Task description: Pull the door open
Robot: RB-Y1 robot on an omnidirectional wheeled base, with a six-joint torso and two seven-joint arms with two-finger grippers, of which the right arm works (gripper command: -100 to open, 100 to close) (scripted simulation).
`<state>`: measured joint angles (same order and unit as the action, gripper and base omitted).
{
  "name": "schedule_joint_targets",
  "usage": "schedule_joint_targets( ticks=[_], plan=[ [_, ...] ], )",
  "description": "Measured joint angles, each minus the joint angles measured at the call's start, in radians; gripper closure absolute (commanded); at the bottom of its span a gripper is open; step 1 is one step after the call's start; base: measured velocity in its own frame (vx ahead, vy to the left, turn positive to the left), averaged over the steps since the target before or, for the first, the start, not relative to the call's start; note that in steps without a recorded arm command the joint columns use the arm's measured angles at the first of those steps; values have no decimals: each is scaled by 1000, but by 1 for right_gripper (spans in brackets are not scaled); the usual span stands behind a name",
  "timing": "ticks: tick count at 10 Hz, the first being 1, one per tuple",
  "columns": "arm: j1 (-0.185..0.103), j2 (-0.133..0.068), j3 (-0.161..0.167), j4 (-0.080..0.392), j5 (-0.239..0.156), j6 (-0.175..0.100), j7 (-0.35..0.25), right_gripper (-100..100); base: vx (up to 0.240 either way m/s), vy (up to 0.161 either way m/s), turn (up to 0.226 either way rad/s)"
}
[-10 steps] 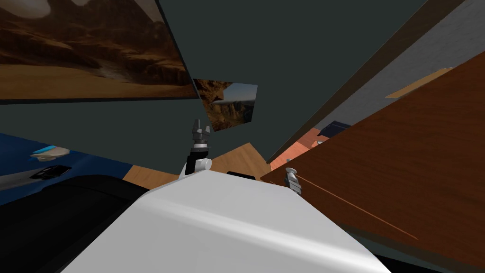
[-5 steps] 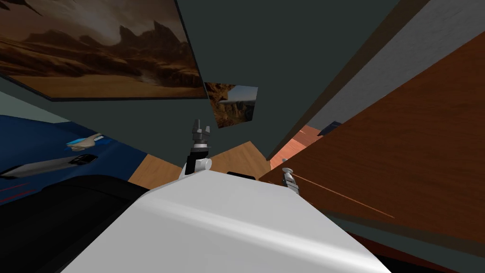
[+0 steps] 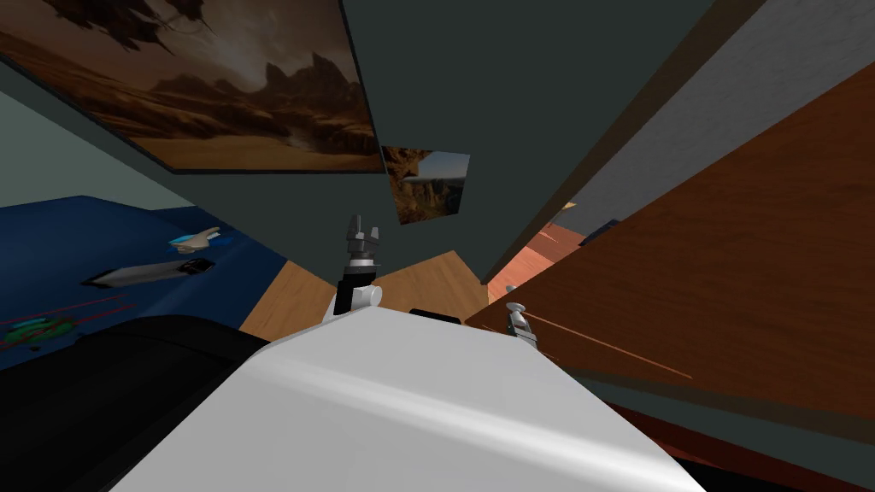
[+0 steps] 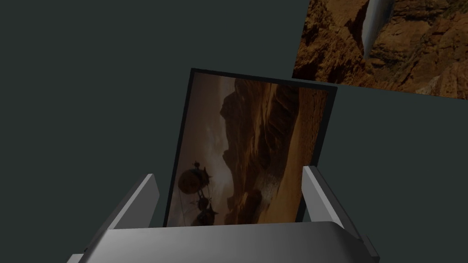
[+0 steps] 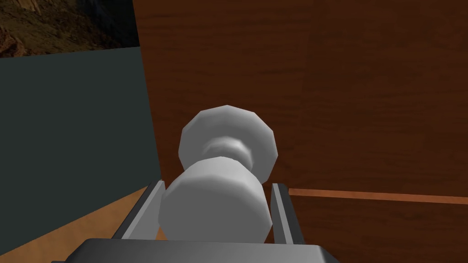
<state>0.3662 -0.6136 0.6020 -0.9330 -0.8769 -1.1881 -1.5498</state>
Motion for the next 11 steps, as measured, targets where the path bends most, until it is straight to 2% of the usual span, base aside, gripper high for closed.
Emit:
schedule_joint_targets(
  ticks=[4, 5, 11],
  plan=[
    [10, -20, 38, -5, 26, -28, -14, 100, -183, -33, 54],
    [11, -20, 42, -4, 27, -28, -15, 100, -151, -5, 122],
    [-7, -33, 61, 37, 47, -54, -53, 100, -199, -32, 124]
  ],
)
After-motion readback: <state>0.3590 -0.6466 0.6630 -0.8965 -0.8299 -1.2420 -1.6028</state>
